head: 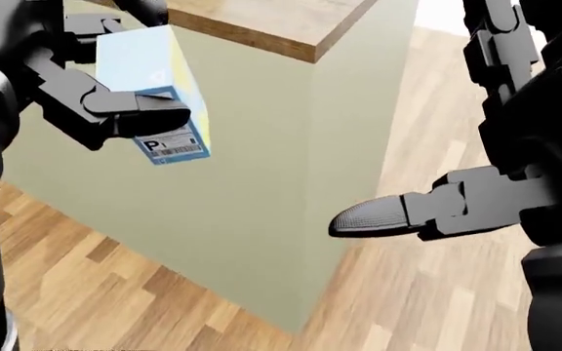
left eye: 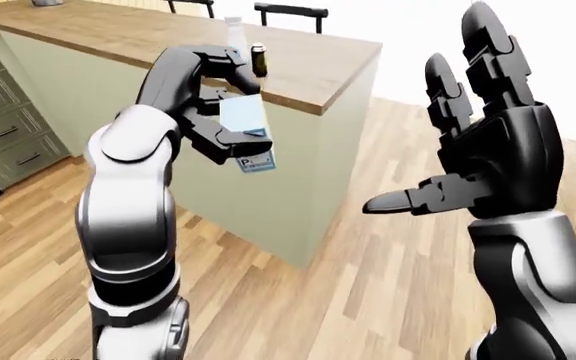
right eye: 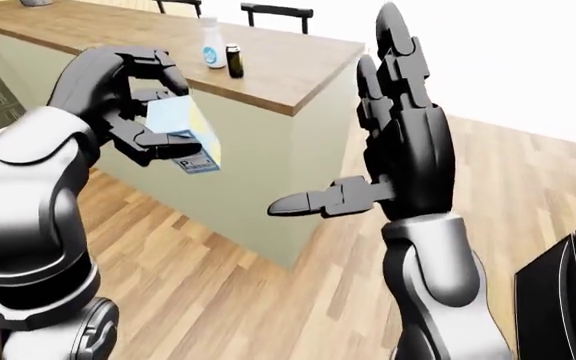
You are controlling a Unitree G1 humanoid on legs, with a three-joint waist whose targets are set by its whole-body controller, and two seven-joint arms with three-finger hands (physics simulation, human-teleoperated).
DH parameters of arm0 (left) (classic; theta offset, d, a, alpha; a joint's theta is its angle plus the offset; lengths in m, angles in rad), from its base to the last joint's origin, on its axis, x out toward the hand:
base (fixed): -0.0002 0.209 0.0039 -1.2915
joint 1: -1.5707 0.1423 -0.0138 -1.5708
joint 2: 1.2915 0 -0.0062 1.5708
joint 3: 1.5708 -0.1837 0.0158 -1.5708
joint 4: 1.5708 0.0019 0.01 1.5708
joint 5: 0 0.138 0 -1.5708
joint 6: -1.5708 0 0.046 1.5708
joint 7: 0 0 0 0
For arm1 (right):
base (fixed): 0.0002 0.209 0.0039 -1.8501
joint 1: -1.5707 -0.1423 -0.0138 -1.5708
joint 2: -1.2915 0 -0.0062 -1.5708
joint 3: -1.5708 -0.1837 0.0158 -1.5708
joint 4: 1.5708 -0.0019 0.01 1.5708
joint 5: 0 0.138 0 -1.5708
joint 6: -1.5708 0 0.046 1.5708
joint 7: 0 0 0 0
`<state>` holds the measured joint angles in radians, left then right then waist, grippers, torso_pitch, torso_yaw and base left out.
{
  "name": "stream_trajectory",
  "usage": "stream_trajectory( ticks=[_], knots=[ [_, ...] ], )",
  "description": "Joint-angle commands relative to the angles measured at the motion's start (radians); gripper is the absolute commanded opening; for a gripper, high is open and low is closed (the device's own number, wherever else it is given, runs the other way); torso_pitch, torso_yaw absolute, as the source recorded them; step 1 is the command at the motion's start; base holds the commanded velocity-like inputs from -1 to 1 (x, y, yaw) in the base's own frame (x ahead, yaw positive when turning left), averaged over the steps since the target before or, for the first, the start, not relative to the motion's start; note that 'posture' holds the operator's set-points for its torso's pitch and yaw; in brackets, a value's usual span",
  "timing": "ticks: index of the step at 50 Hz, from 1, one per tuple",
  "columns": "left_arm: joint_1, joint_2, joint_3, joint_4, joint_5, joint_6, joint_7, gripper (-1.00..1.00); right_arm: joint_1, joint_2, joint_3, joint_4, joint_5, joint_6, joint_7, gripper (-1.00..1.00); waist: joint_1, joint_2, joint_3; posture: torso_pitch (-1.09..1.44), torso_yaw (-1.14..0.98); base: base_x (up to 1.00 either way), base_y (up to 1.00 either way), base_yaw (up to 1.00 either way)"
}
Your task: Move the drinks to the dining counter.
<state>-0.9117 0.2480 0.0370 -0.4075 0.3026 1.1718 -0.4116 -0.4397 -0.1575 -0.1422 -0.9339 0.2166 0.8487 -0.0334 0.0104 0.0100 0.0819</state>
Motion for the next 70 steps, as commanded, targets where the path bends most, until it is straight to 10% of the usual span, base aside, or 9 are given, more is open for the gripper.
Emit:
stream_trajectory(
  ticks=[1, 8, 13, 15, 38, 44, 47, 63, 70],
  knots=[
    [-0.065, 0.014, 0.015, -0.028, 0.015, -0.011, 0.004, -1.00, -0.041, -0.015, -0.016, -0.030, 0.011, -0.009, -0.007, 1.00, -0.005, 0.024, -0.022, 0.00, 0.00, 0.50, -0.02, 0.00],
    [-0.102, 0.016, 0.009, -0.040, 0.023, 0.023, -0.005, -1.00, -0.083, -0.033, -0.037, -0.056, 0.055, 0.046, -0.035, 1.00, 0.018, 0.006, -0.041, 0.00, 0.00, 0.38, 0.00, 0.00],
    [-0.108, 0.016, 0.007, -0.040, 0.026, 0.026, -0.008, -1.00, -0.085, -0.037, -0.037, -0.061, 0.072, 0.052, -0.049, 1.00, 0.013, -0.081, -0.077, 0.00, 0.00, 0.36, 0.00, 0.00],
    [-0.113, 0.018, 0.009, -0.043, 0.027, 0.032, -0.011, -1.00, -0.086, -0.040, -0.036, -0.063, 0.077, 0.053, -0.053, 1.00, 0.006, -0.081, -0.033, 0.00, 0.00, 0.36, 0.00, 0.00],
    [-0.108, 0.021, 0.012, -0.062, 0.031, 0.042, -0.020, -1.00, -0.095, -0.048, -0.037, -0.057, 0.119, 0.049, -0.100, 1.00, -0.002, 0.030, -0.073, 0.00, 0.00, 0.09, -0.06, 0.00],
    [-0.101, 0.018, 0.014, -0.054, 0.029, 0.029, -0.016, -1.00, -0.085, -0.050, -0.028, -0.048, 0.111, 0.032, -0.099, 1.00, 0.019, -0.027, -0.041, 0.00, 0.00, 0.29, -0.30, 0.00],
    [-0.097, 0.017, 0.013, -0.056, 0.028, 0.029, -0.015, -1.00, -0.082, -0.048, -0.025, -0.047, 0.107, 0.027, -0.098, 1.00, 0.024, -0.120, -0.070, 0.00, 0.00, 0.35, -0.28, 0.00],
    [-0.116, 0.019, -0.002, -0.087, 0.039, 0.066, -0.029, -1.00, -0.101, -0.057, -0.046, -0.058, 0.128, 0.056, -0.111, 1.00, -0.008, -0.001, -0.046, 0.00, 0.00, 0.03, -0.02, 0.00],
    [-0.116, 0.016, 0.001, -0.086, 0.043, 0.064, -0.031, -1.00, -0.094, -0.060, -0.034, -0.053, 0.117, 0.045, -0.111, 1.00, -0.004, -0.022, -0.052, 0.00, 0.00, 0.00, 0.00, 0.00]
  ],
)
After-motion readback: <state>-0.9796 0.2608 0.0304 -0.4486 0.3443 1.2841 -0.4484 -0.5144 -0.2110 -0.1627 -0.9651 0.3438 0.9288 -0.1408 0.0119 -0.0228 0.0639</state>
